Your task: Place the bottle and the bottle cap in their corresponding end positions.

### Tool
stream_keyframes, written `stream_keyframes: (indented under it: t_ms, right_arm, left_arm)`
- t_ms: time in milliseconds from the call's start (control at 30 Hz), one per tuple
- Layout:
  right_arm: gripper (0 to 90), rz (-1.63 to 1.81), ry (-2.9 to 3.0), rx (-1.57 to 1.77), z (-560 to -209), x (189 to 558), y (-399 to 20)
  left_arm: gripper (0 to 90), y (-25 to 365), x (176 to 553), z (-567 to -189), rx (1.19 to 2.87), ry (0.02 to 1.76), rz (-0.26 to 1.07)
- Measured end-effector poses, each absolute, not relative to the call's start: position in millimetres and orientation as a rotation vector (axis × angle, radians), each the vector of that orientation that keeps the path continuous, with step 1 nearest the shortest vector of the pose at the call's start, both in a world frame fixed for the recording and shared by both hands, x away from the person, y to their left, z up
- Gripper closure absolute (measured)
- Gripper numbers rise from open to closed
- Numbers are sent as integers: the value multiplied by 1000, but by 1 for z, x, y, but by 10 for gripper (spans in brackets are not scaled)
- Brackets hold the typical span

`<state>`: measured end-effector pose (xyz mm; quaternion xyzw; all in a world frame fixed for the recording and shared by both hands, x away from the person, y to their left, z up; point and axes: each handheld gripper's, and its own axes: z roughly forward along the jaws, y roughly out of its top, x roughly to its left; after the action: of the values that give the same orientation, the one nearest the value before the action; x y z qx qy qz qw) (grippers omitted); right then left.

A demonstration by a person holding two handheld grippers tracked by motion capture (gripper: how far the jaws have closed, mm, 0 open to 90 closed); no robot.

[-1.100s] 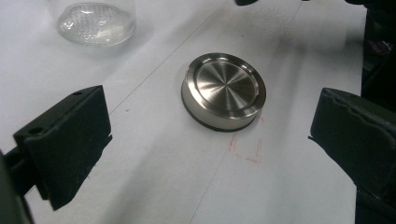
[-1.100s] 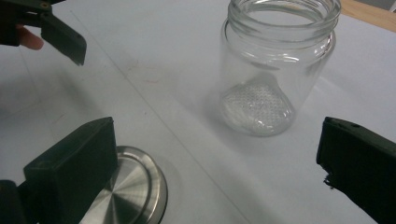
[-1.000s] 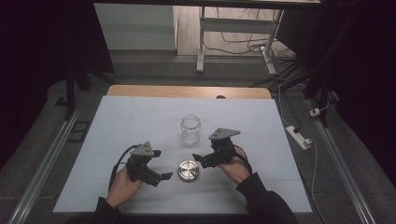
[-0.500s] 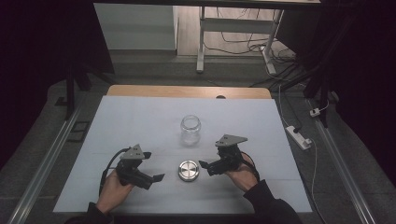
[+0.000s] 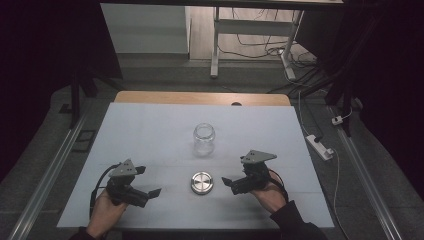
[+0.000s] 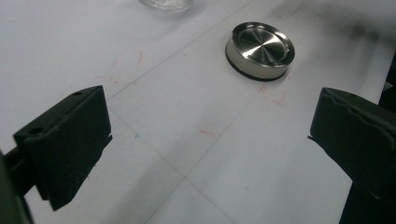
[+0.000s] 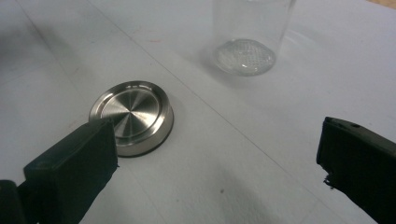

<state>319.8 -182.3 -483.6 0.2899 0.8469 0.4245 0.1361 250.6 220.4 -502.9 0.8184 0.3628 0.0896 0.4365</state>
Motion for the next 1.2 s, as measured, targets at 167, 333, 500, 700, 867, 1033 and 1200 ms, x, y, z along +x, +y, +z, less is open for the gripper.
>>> stream_keyframes:
  t_ms: [167,333,500,700,867,1033,1200]
  right_arm:
    - [0,1224,2435,849,-483,314,-191]
    - [0,1206,2422,874,-484,308,-202]
    - [0,1203,2401,906,-485,302,-215]
    - [0,1157,2378,934,-486,294,-228]
    - [0,1134,2359,955,-487,287,-239]
    - [0,1123,2342,993,-487,282,-251]
    - [0,1101,2325,1029,-489,276,-264]
  left_arm:
    - [0,229,244,-504,2020,929,239]
    - [0,238,237,-505,2007,952,247]
    - [0,246,231,-506,2004,976,257]
    - [0,256,223,-509,1989,1015,272]
    - [0,265,216,-511,1977,1053,291]
    - [0,273,208,-513,1966,1088,304]
    - [0,281,200,-517,1958,1123,313]
